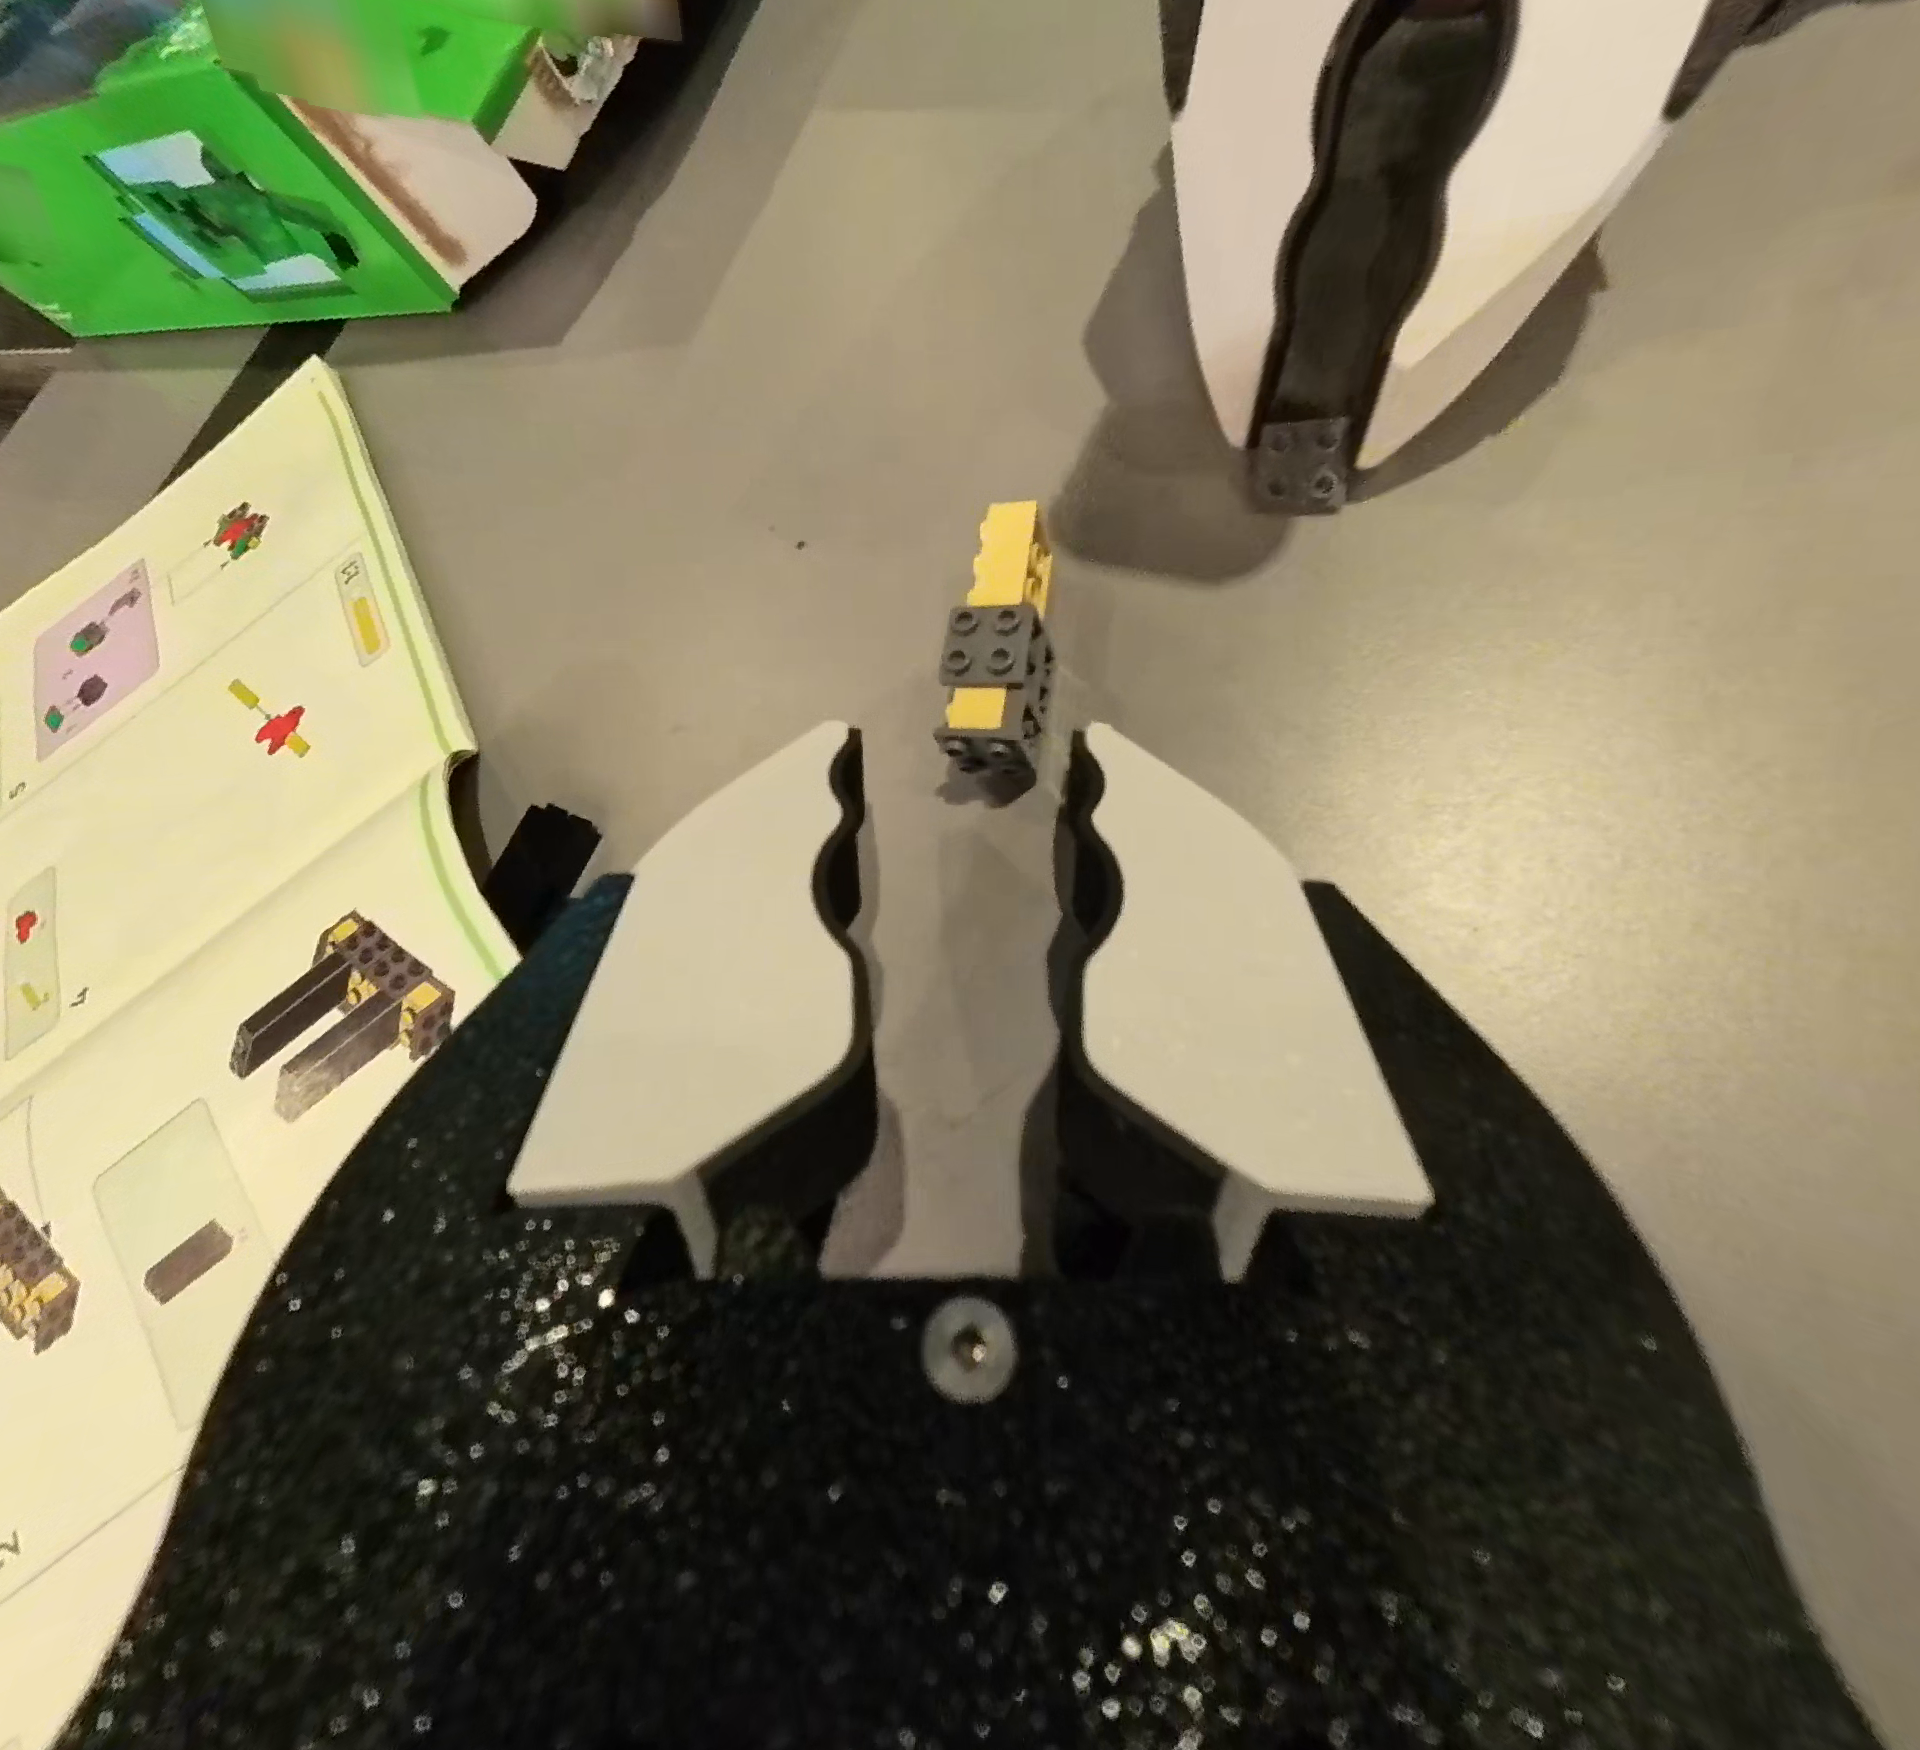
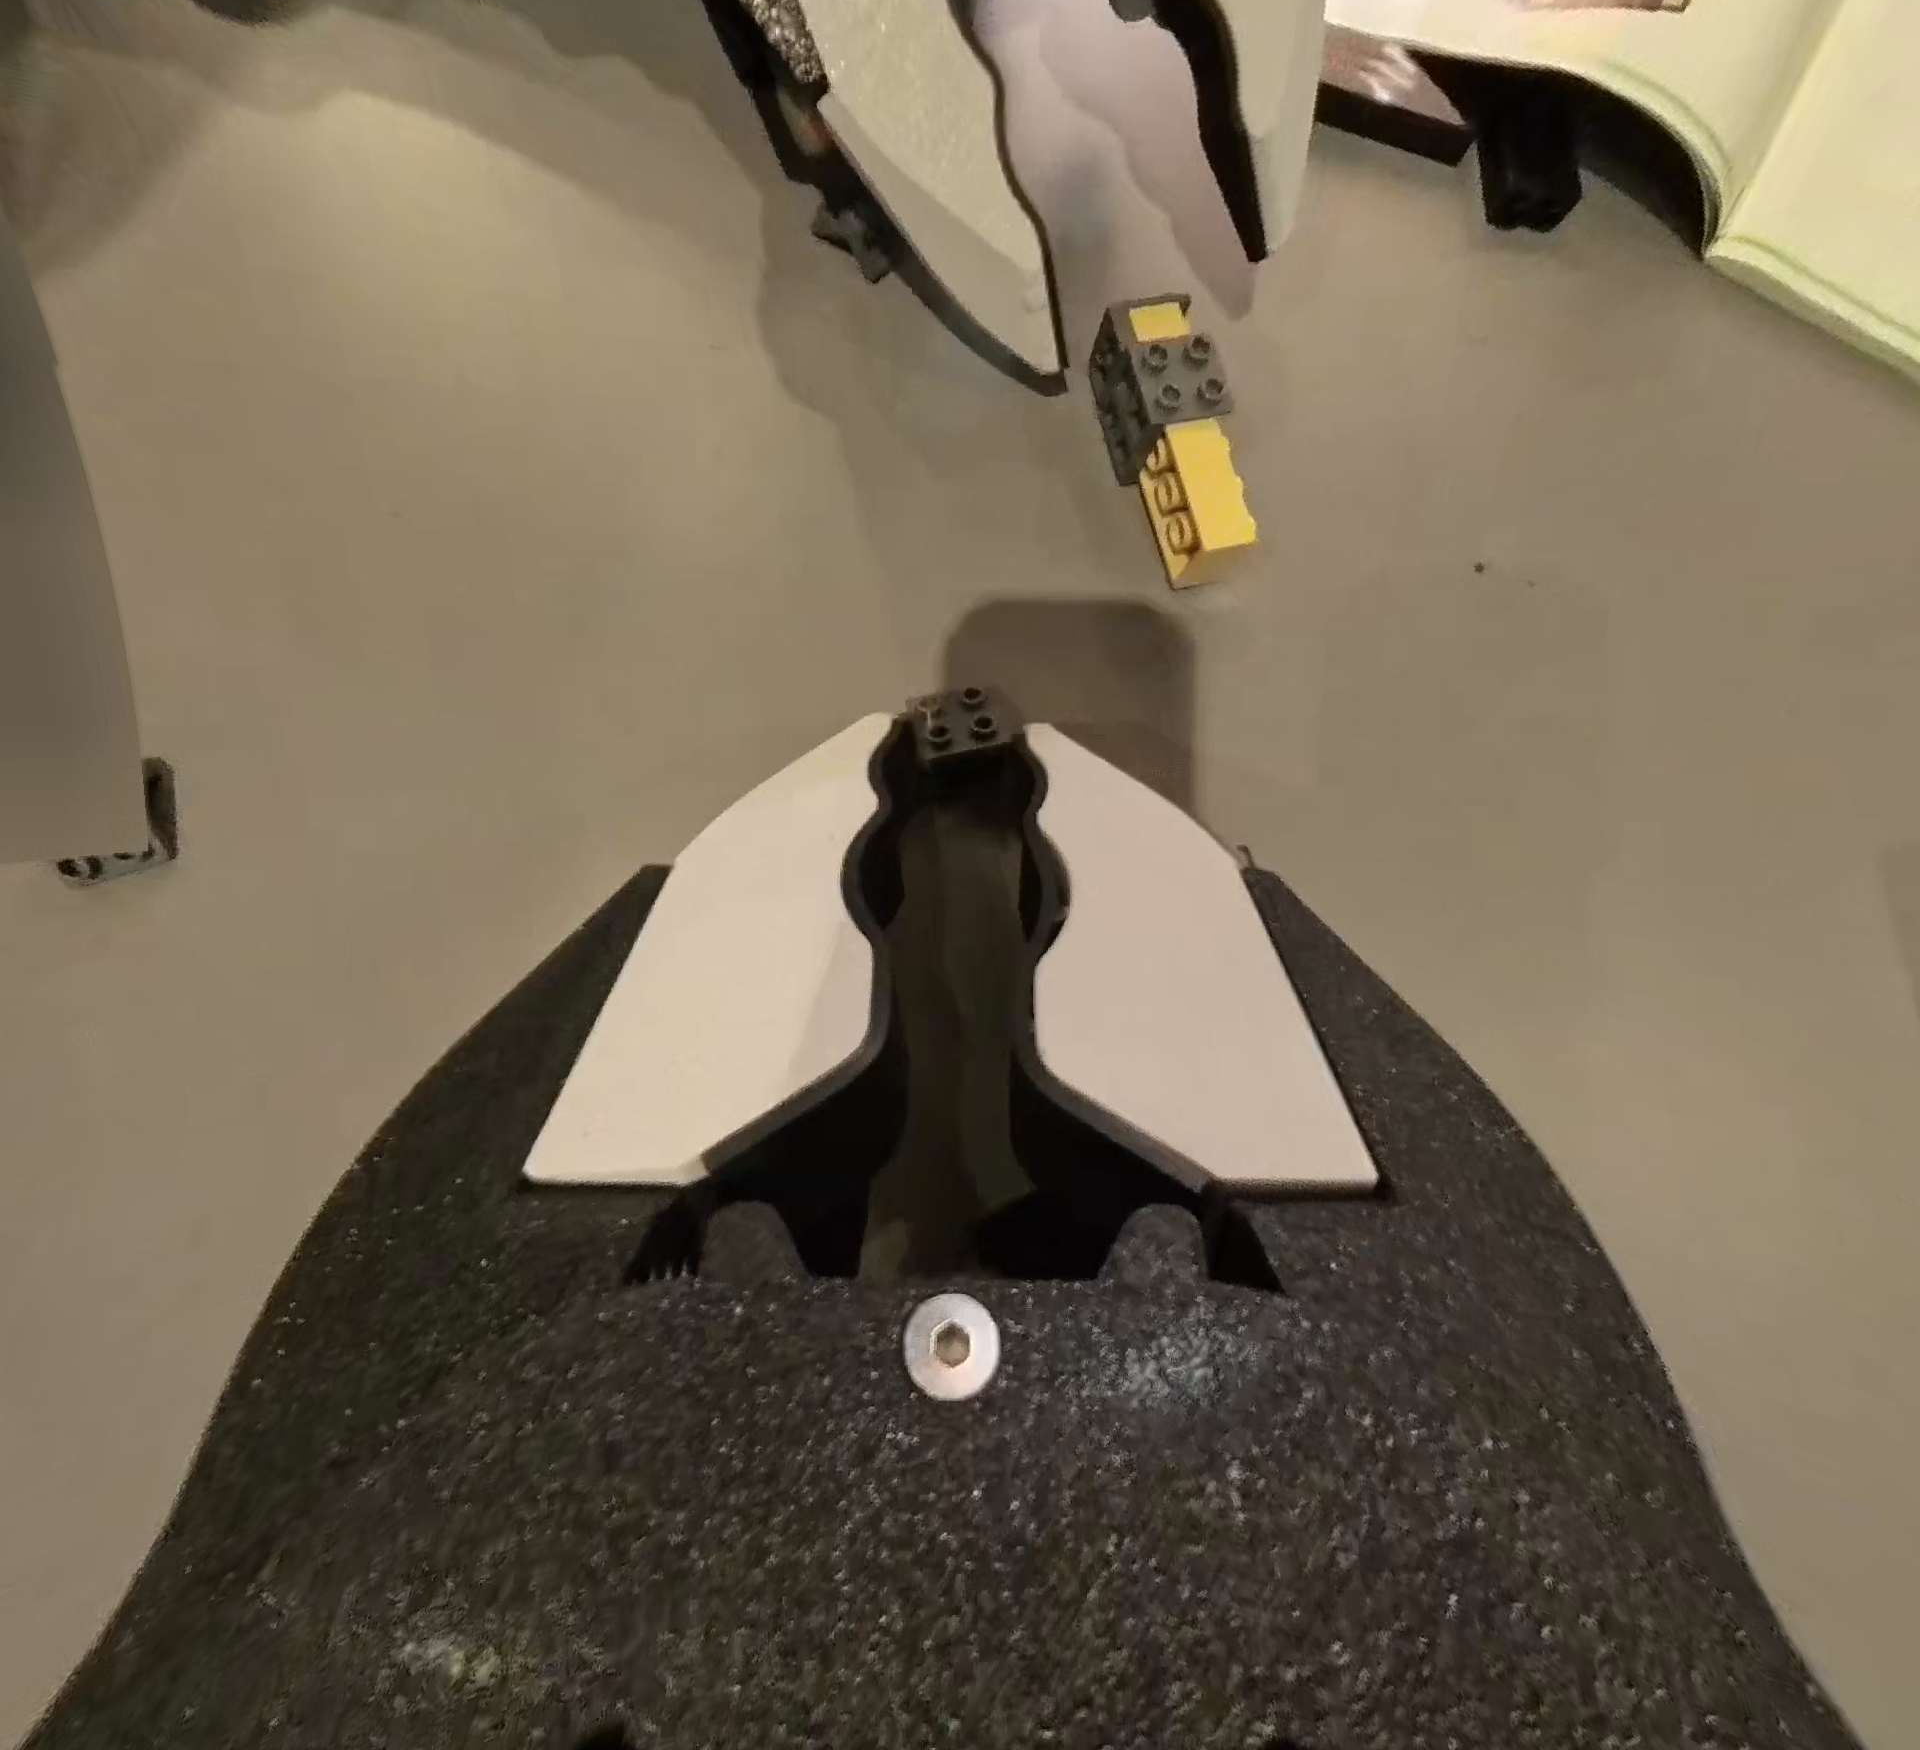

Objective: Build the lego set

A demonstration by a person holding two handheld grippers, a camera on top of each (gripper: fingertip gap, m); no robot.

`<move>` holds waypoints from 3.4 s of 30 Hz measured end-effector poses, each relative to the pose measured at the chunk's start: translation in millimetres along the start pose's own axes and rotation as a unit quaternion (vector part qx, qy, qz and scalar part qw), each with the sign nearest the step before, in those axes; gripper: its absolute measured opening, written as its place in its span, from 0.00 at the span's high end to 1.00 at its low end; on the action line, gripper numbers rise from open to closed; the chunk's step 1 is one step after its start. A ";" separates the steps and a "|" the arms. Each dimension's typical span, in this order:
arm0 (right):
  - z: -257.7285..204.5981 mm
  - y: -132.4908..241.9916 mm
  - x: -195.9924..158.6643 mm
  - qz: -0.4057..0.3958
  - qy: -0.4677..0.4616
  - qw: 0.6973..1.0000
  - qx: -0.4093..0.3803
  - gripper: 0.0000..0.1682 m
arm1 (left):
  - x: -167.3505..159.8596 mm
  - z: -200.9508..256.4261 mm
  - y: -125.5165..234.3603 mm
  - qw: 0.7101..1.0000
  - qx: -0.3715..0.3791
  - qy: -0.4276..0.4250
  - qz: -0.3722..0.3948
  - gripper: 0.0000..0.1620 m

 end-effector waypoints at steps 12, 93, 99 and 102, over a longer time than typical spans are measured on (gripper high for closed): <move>12.9 -8.7 45.8 0.092 -0.161 0.966 -0.183 0.90 | 5.9 12.5 -2.6 0.994 -0.067 0.087 -0.017 0.81; 67.5 -3.5 30.2 0.041 -0.003 0.998 0.040 0.86 | 5.1 15.2 -9.4 0.995 -0.064 0.074 -0.032 0.80; 65.5 -14.3 20.7 0.033 0.000 0.999 0.037 0.84 | 2.7 9.7 -2.2 0.993 -0.071 0.094 -0.013 0.76; 63.9 -18.1 24.2 0.041 0.013 0.999 0.028 0.84 | 8.0 1.1 4.6 0.991 -0.059 0.115 0.025 0.76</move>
Point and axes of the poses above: each gripper's, where its closed fingertips meet, y back along the fingers, x out of its top, z = x × y across the jaws, the point moved 4 cm from there along y, back along the fingers, and after that the axes turned 10 degrees about -y, right-handed, at the moved point
